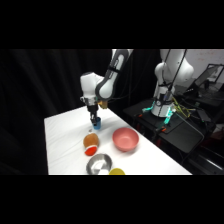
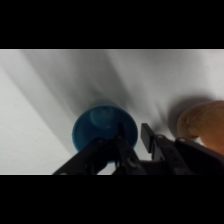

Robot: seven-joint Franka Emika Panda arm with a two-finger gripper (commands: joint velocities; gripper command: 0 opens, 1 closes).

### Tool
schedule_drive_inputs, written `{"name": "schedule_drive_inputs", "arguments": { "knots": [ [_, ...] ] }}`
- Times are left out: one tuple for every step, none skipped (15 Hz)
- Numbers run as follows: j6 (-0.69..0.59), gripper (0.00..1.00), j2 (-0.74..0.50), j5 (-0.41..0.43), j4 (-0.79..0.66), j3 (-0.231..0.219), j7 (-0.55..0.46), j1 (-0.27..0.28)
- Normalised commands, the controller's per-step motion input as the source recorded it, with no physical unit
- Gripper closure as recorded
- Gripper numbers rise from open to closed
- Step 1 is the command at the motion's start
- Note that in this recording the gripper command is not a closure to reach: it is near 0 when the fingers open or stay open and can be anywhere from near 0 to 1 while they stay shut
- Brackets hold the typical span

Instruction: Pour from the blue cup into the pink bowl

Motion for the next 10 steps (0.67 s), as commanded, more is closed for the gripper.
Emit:
{"name": "schedule_drive_inputs", "arguments": {
  "knots": [
    [0.09,0.87,0.02,0.1,0.08,0.014,0.04,-0.012],
    [0.08,0.56,-0.01,0.131,0.06,0.033,0.01,-0.033],
    [0.07,0.18,-0.04,0.146,0.04,0.034,-0.01,-0.047],
    [0.05,0.0,-0.05,0.175,0.03,0.051,-0.05,-0.067],
    [0.02,0.01,-0.08,0.18,0.01,0.05,-0.05,-0.073],
    [-0.01,0.01,-0.14,0.107,-0.01,-0.004,0.01,-0.031],
    [-0.11,0.02,-0.25,-0.005,-0.04,-0.077,0.09,0.036],
    [-0.21,0.03,-0.43,-0.131,-0.1,-0.145,0.15,0.11],
    [-0.26,0.03,-0.53,-0.234,-0.14,-0.2,0.22,0.169],
    [-0.39,0.03,-0.66,-0.377,-0.15,-0.261,0.3,0.243]
  ]
}}
